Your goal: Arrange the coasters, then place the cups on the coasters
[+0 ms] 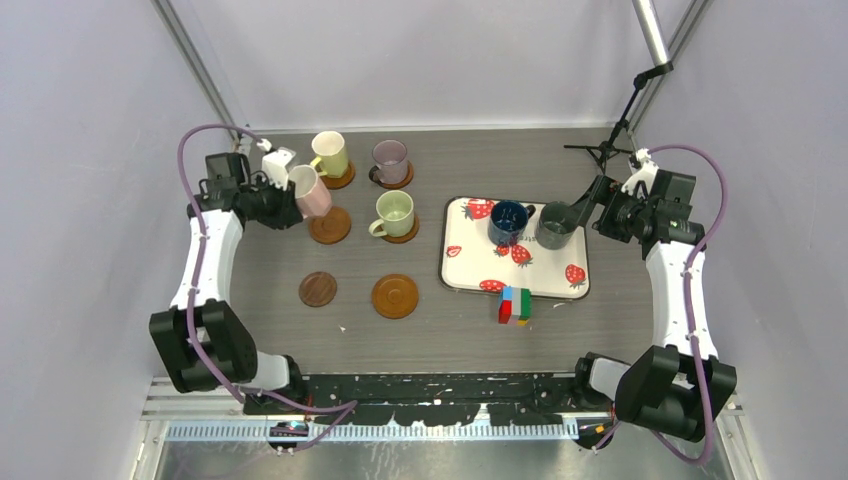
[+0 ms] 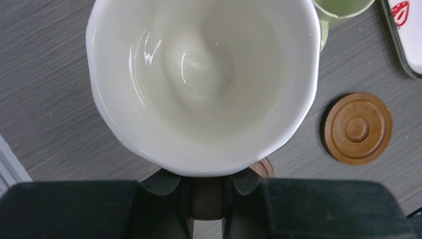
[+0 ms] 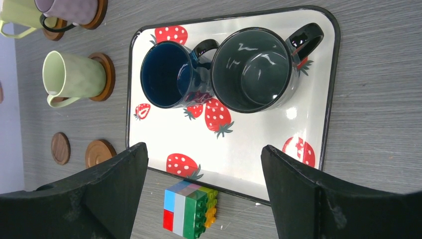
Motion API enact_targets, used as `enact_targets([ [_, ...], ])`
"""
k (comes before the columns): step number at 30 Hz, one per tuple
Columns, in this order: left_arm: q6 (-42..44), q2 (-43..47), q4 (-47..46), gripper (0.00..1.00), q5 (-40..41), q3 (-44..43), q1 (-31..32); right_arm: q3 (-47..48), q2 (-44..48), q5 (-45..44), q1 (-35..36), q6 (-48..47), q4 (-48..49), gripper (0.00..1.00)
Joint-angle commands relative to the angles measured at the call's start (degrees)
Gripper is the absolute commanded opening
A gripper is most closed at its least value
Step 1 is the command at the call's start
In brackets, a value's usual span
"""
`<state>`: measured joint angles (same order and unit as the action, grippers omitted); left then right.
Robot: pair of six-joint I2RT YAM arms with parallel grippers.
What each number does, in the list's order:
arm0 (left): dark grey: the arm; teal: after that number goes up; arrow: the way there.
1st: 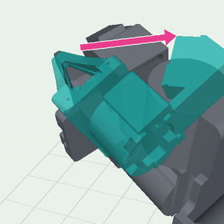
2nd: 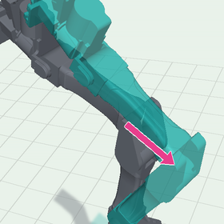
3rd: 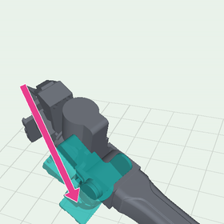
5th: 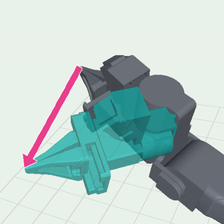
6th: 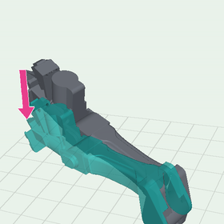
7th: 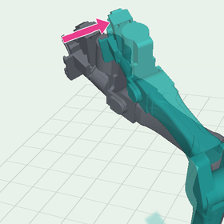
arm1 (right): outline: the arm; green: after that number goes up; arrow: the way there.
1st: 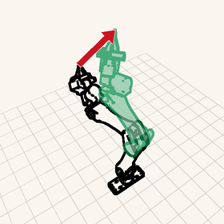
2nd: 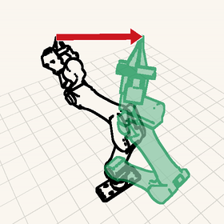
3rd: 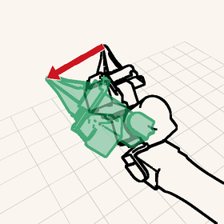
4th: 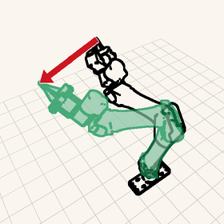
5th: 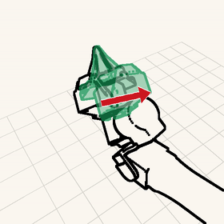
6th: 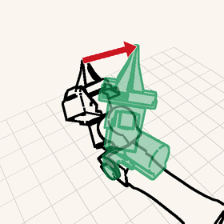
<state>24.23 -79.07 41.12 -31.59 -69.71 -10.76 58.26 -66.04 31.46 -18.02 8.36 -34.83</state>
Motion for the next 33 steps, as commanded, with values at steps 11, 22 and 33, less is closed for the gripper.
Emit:
enact_targets([
  [11,6.68,-8.34,-15.54,0.0,-3.77,2.43,-0.52,0.1,-0.84,1.4,0.09,-0.21,1.72,0.88],
  [22,8.11,-13.84,-17.03,0.0,0.7,2.48,1.11,-0.08,-1.18,1.32,0.18,-0.29,1.83,0.89],
  [33,8.73,-15.0,-17.64,0.0,2.52,3.59,2.92,-0.16,-1.29,1.23,0.15,-0.28,1.95,0.89],
])
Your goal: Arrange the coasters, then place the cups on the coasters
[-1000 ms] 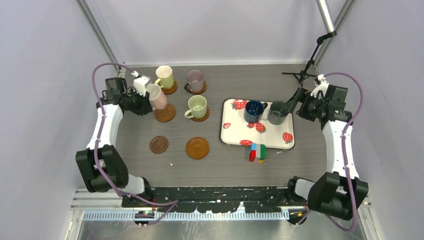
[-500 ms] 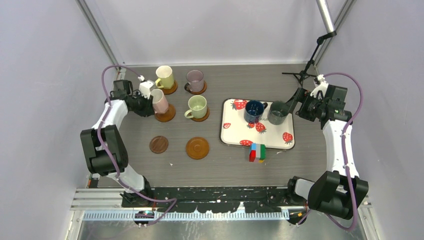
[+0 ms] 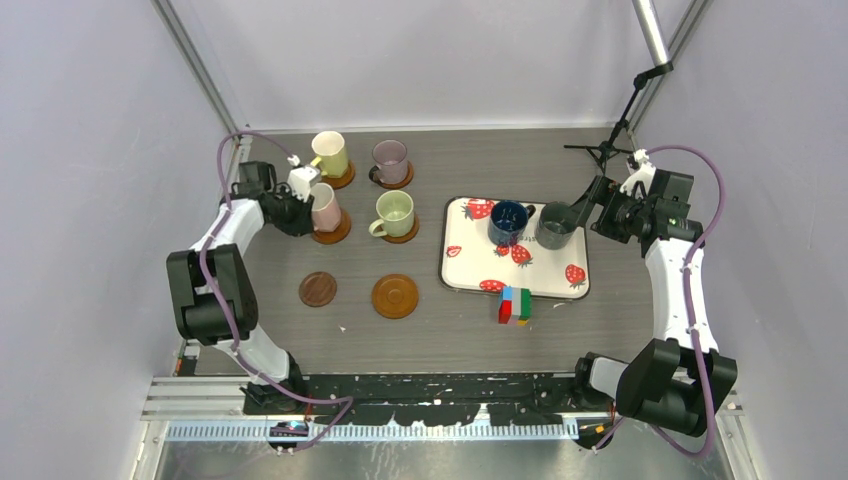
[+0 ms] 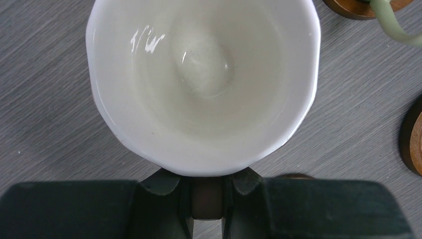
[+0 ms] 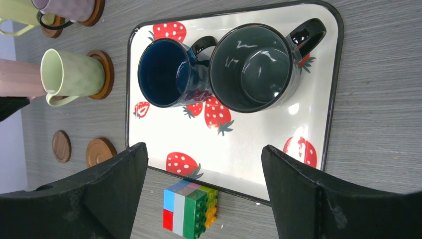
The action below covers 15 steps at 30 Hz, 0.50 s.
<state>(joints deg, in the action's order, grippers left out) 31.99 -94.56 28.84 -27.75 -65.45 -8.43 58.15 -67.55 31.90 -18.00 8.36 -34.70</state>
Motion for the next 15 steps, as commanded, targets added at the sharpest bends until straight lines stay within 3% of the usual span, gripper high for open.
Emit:
enact_targets([
  [1,1.0,0.39,-5.54,0.0,-1.08,-0.53,0.6,-0.05,0.19,0.87,0.09,-0.32,1.83,0.89],
  [10,2.04,-0.29,-6.06,0.05,0.74,0.25,0.87,-0.14,0.1,0.93,0.22,-0.42,1.88,0.89],
  [15,2.28,-0.14,-5.21,0.22,1.17,0.11,1.12,-0.05,0.05,0.93,0.21,-0.33,1.92,0.89],
])
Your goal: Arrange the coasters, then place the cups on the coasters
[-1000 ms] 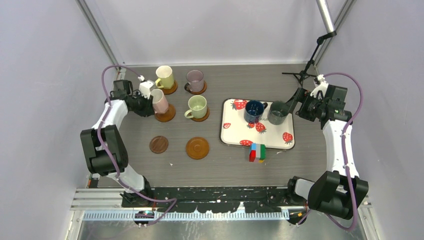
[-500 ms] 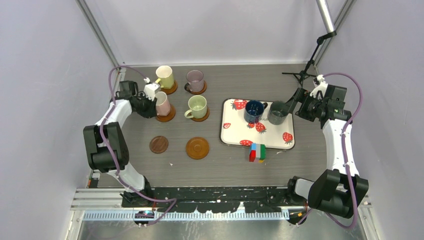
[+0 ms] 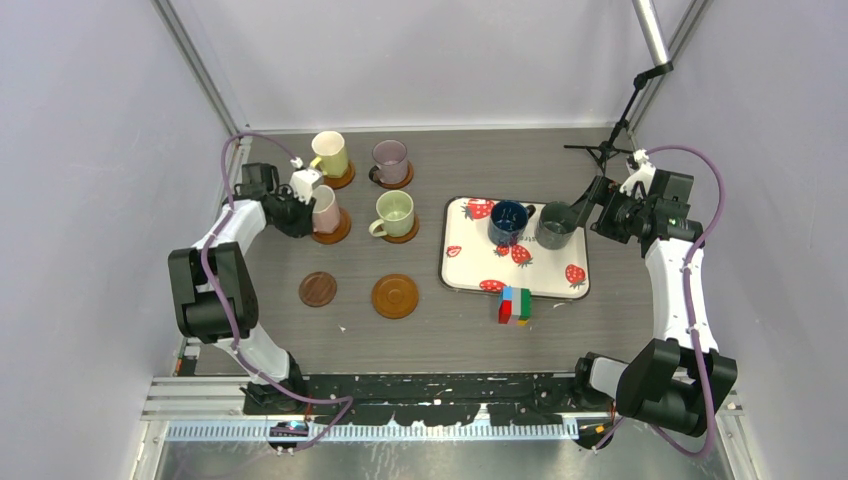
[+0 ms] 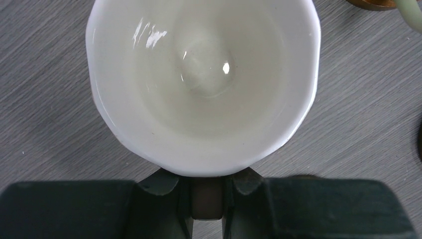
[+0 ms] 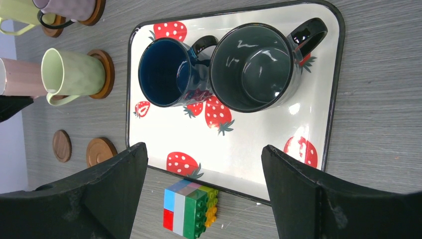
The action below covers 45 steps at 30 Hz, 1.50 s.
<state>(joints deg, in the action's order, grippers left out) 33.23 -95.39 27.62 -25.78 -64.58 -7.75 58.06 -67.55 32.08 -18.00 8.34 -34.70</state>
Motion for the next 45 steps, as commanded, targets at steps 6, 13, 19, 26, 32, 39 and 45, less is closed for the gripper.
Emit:
enact_targets([
  [6,1.11,1.14,-1.67,0.37,-0.84,-1.5,0.53,0.03,0.05,0.89,0.21,-0.47,1.83,0.89],
  [13,1.53,3.01,1.58,0.6,-0.28,-2.17,0.53,0.13,0.21,1.1,0.24,-0.6,1.66,0.89],
  [19,1.52,7.51,8.55,0.8,-0.08,-6.69,0.51,0.21,0.48,1.79,0.2,-1.14,1.27,0.89],
  [26,-0.68,9.83,20.46,0.99,-0.63,-17.49,3.12,0.21,1.42,2.71,0.23,-1.35,1.08,0.89],
  [32,-8.41,12.13,19.42,1.0,7.65,-20.05,19.51,0.5,1.78,2.73,0.47,-1.56,0.68,0.89],
  [39,-12.22,4.01,17.06,1.0,12.39,-25.85,37.58,3.83,-0.07,1.83,0.63,-5.92,-2.64,0.89],
  [45,-15.75,-4.47,16.18,0.99,11.11,-31.55,43.65,9.83,-6.63,-4.21,0.7,-9.51,-3.31,0.89],
])
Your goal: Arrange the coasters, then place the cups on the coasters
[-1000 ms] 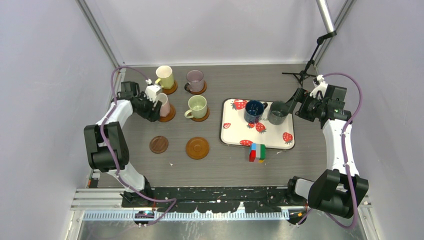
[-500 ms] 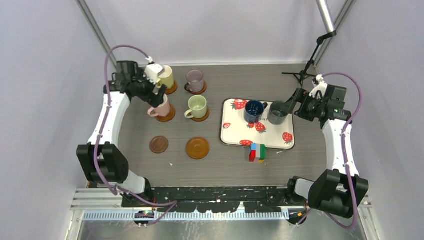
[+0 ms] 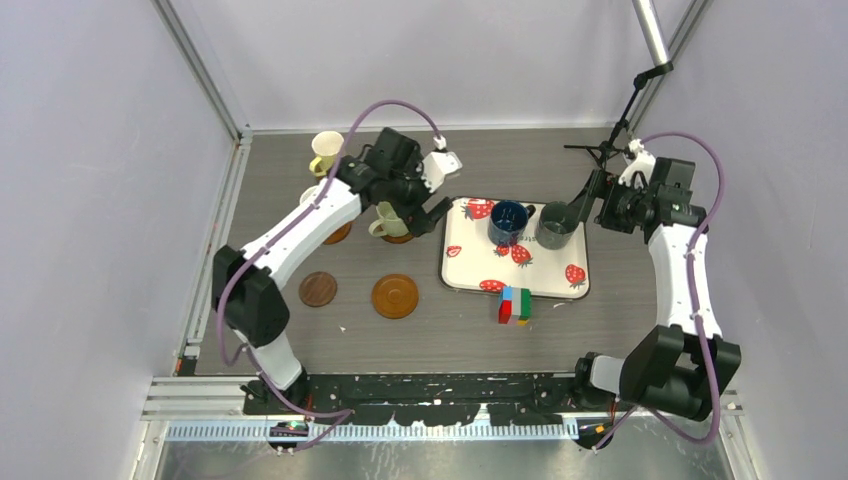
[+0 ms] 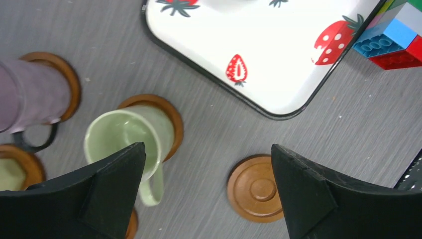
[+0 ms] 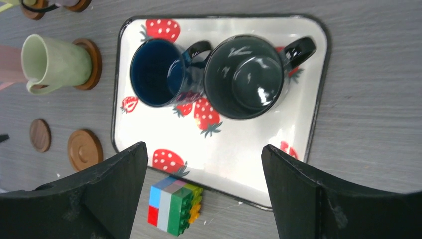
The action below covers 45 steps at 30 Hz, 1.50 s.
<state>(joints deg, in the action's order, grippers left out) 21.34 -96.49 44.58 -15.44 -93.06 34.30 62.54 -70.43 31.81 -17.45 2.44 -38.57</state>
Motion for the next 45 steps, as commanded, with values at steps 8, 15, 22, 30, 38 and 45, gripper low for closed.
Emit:
enact_targets([
  [8,-6.34,-5.01,-3.43,0.98,-0.47,-1.85,2.48,16.27,-17.19,-3.74,4.84,-3.43,0.53,0.82],
  [15,-5.45,-1.89,-5.17,0.99,1.0,3.57,2.51,21.99,-25.57,-13.44,14.55,-4.06,2.13,0.57],
  [22,-4.75,0.94,-6.56,0.99,2.6,7.11,2.45,25.32,-32.44,-22.92,17.45,-6.54,1.32,0.44],
  [30,-4.67,1.0,-7.41,0.99,2.92,7.89,2.47,26.09,-36.99,-24.01,20.93,-8.52,0.4,0.37],
  [38,-4.74,0.78,-7.54,1.0,3.0,8.11,2.46,23.7,-36.82,-20.7,23.34,-8.97,0.11,0.36],
  [45,-5.52,0.61,-7.3,1.0,3.09,8.23,2.35,20.79,-34.36,-18.6,25.17,-9.73,-1.71,0.35],
])
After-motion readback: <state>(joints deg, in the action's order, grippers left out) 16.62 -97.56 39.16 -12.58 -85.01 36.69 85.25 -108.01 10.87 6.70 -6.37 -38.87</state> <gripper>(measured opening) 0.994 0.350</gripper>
